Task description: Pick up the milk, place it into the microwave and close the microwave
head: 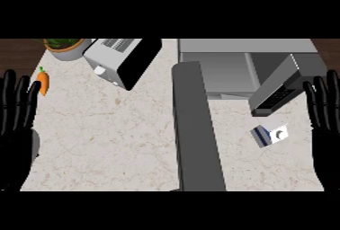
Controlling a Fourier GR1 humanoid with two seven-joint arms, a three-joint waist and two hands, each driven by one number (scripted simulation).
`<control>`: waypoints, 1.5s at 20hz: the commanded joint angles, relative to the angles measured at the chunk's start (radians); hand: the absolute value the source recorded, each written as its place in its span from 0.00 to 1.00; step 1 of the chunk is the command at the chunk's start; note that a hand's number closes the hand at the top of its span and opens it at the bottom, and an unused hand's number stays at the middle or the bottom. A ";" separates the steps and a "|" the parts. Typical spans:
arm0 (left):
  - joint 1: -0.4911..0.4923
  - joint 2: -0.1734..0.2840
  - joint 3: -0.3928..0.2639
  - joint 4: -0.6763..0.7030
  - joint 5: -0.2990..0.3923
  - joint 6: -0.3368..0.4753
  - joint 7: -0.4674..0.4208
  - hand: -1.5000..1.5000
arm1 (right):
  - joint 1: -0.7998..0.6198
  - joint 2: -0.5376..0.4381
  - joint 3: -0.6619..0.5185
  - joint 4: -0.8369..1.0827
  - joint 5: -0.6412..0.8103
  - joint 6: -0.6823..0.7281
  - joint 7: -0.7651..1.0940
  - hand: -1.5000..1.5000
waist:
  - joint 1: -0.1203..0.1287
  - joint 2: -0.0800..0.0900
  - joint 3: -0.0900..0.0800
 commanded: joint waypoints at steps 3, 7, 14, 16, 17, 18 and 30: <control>0.008 0.000 -0.011 -0.004 -0.012 -0.003 0.013 0.00 | -0.078 0.071 -0.072 0.087 0.235 -0.294 0.031 0.00 | 0.022 0.002 0.008; 0.013 -0.080 -0.059 0.067 0.055 0.009 0.053 0.00 | -0.231 0.073 -0.078 0.216 0.261 -0.553 0.110 0.00 | 0.046 0.014 0.008; 0.122 -0.077 -0.062 -0.041 0.080 -0.008 0.086 0.00 | -0.407 0.074 0.104 0.482 0.313 -0.868 0.124 0.00 | 0.024 -0.001 0.010; 0.233 -0.107 -0.085 -0.011 0.083 -0.043 -0.041 0.00 | -0.426 0.074 0.150 0.456 0.376 -0.887 0.209 0.00 | 0.019 -0.002 0.009; 0.207 -0.105 -0.084 -0.042 0.077 -0.021 0.010 0.00 | -0.473 0.074 0.181 0.527 0.402 -0.968 0.204 0.00 | 0.022 -0.002 0.009; 0.226 -0.103 -0.084 -0.076 0.069 -0.017 0.010 0.00 | -0.461 0.074 0.122 0.575 0.366 -0.967 0.142 0.00 | 0.022 -0.001 0.009; 0.409 -0.072 -0.028 -0.140 0.153 -0.135 -0.065 0.00 | -0.346 0.048 0.027 0.587 0.390 -1.011 0.138 0.00 | 0.016 -0.002 0.010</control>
